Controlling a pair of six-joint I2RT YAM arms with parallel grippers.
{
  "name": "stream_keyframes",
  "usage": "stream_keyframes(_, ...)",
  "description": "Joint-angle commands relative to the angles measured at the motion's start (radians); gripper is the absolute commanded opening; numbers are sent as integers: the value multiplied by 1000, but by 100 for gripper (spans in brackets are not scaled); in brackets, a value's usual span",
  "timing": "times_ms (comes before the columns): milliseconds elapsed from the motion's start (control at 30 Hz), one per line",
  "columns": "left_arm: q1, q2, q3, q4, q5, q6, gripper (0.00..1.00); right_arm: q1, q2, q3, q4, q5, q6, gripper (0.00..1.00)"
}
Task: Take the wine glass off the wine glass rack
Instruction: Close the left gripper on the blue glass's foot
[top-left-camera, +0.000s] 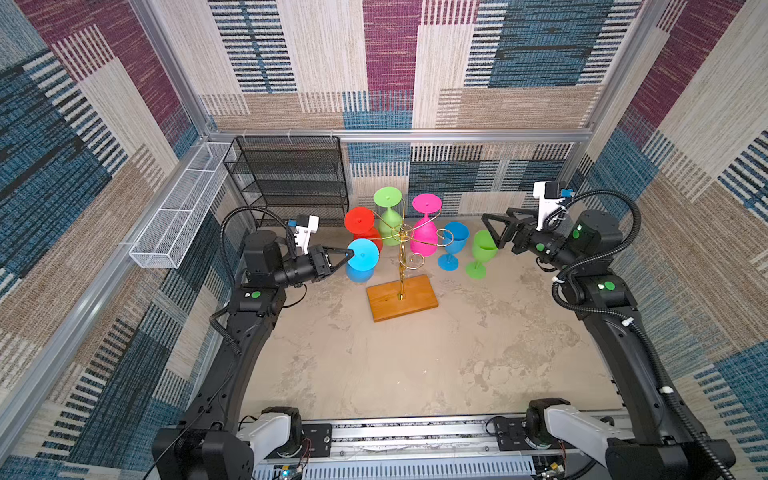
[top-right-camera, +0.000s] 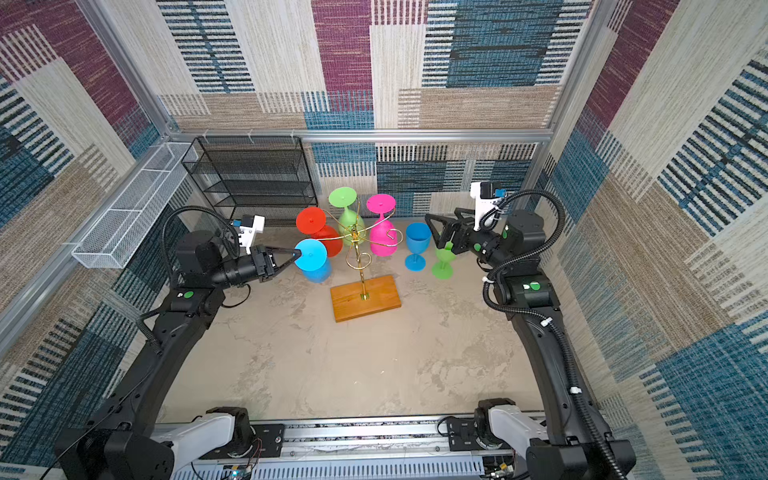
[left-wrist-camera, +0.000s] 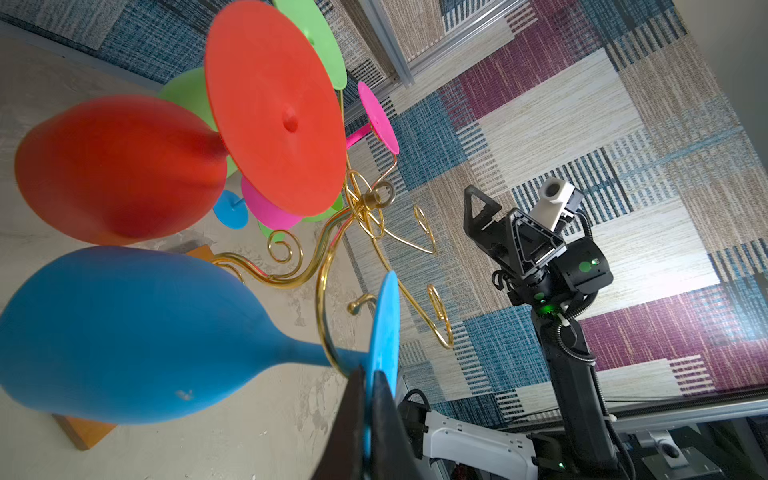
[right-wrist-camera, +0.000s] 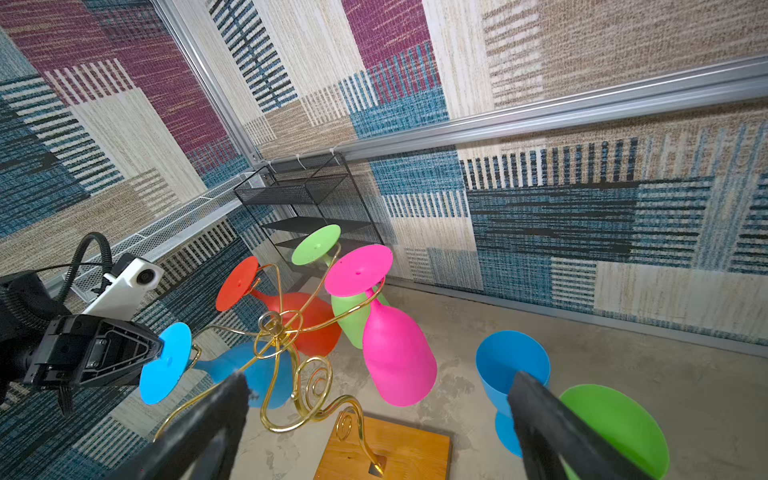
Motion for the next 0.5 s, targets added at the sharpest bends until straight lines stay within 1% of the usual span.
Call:
stream_keyframes(0, 3, -7, 8, 40, 13, -15, 0, 0, -8, -1, 24, -11, 12, 99)
stream_keyframes(133, 5, -8, 6, 87, 29, -64, 0, 1, -14, -4, 23, -10, 11, 99)
stream_keyframes(467, 21, -14, 41, 79, 45, -101, 0, 1, -19, -10, 20, -10, 11, 99)
